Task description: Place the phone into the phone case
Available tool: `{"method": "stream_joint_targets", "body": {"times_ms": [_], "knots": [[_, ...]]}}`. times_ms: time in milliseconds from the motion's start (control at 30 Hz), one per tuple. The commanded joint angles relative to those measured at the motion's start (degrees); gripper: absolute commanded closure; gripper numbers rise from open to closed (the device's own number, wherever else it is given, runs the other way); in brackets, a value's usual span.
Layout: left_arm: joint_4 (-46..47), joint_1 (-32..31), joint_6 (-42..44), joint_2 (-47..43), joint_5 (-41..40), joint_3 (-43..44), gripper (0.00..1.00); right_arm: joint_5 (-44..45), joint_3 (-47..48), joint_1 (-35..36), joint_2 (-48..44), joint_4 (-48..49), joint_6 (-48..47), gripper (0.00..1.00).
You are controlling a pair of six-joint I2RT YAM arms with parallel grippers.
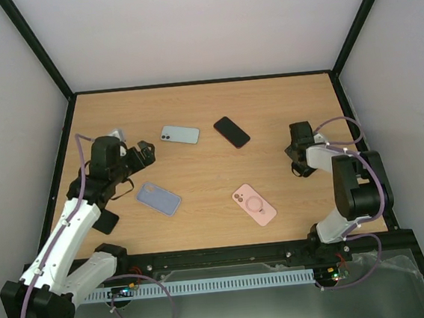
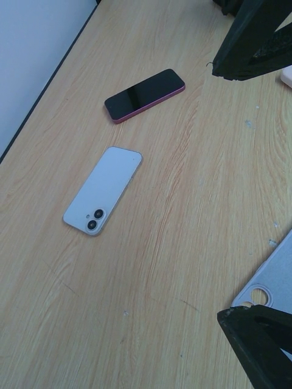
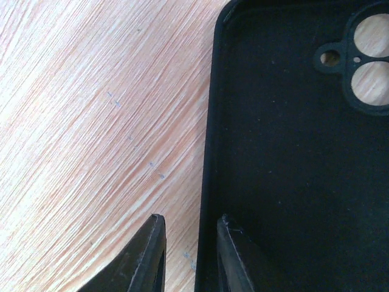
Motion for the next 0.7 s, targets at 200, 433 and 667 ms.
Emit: {"method": "stream_joint_targets", "body": {"times_ms": [200,433,667], "knots": [[-0.5,0.3,0.5,-2.3,-0.3,-1.4,0.0,-2.0,-0.4,-0.2,3.9,-1.1,-1.2,0.84],[-1.6,0.3,0.6,-3.7,-0.6,-1.1,0.0,-2.1,0.9,-0.2,3.9,-3.7,-1.7,0.98],[-2.9,0.3,2.0,-4.8,-1.3,-1.1,0.0,-8.5,-0.5,0.4,-1.4,-1.1,-7.7,0.98]]}}
